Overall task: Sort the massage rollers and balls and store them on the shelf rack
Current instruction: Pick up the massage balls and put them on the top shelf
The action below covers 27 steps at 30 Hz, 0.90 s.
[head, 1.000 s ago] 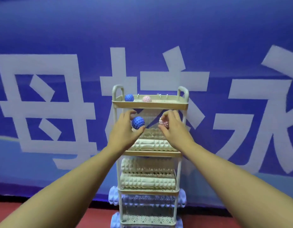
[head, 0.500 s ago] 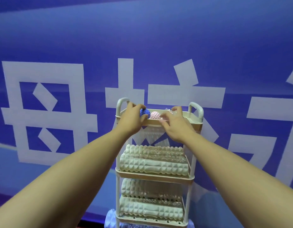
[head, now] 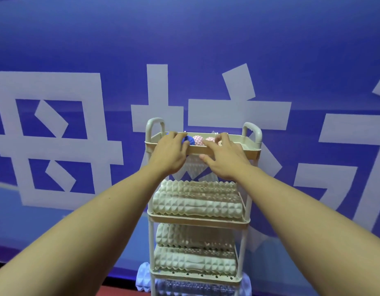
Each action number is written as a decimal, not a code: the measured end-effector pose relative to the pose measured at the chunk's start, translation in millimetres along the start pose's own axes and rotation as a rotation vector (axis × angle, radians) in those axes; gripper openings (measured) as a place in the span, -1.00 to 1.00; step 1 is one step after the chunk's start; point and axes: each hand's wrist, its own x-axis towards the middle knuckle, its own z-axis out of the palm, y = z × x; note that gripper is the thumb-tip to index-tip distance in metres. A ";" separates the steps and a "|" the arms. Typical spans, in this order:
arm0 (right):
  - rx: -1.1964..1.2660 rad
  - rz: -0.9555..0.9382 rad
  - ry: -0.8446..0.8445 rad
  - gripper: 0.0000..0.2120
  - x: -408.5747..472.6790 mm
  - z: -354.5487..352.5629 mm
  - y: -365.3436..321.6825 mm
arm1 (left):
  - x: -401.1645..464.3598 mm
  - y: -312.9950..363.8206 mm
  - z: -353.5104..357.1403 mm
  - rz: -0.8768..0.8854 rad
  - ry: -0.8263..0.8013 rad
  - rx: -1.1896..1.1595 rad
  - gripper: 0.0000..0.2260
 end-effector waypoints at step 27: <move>0.233 0.251 -0.649 -0.42 -428.1 347.9 -24.4 | -500.2 -73.7 263.8 -0.284 -0.831 0.017 -0.44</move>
